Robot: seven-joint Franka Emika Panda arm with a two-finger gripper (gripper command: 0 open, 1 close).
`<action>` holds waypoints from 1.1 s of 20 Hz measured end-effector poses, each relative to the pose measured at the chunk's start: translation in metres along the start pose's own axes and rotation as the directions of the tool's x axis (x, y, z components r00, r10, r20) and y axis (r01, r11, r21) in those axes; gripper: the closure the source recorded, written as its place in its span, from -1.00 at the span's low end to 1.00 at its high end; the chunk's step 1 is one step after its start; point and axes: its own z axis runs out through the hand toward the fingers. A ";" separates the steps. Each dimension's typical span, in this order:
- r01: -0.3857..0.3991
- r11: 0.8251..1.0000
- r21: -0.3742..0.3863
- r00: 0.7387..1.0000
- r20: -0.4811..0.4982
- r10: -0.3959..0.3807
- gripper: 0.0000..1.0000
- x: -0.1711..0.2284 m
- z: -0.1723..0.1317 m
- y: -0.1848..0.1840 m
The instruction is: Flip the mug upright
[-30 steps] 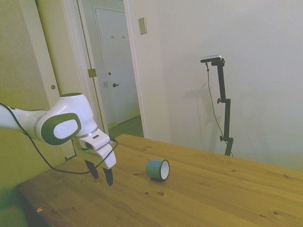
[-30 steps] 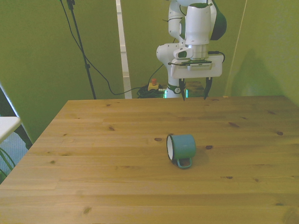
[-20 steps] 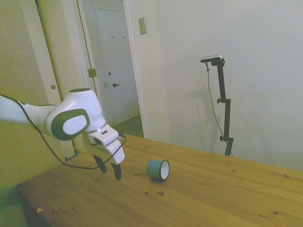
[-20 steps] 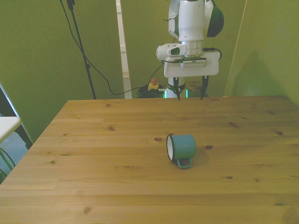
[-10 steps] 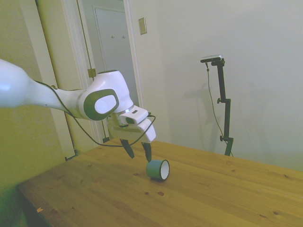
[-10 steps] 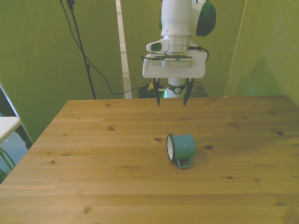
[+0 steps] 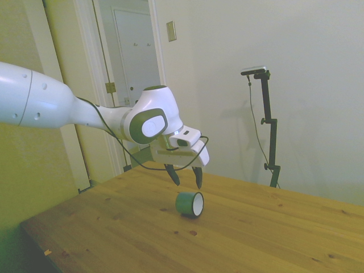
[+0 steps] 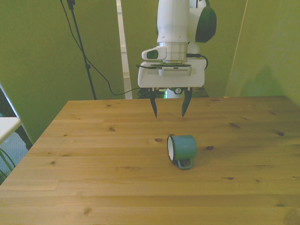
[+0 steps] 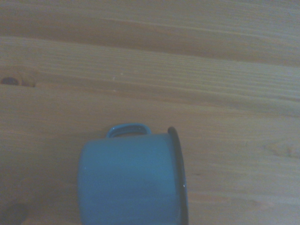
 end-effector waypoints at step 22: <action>0.000 0.946 0.325 0.868 0.469 -0.161 -1.00 0.077 0.081 0.019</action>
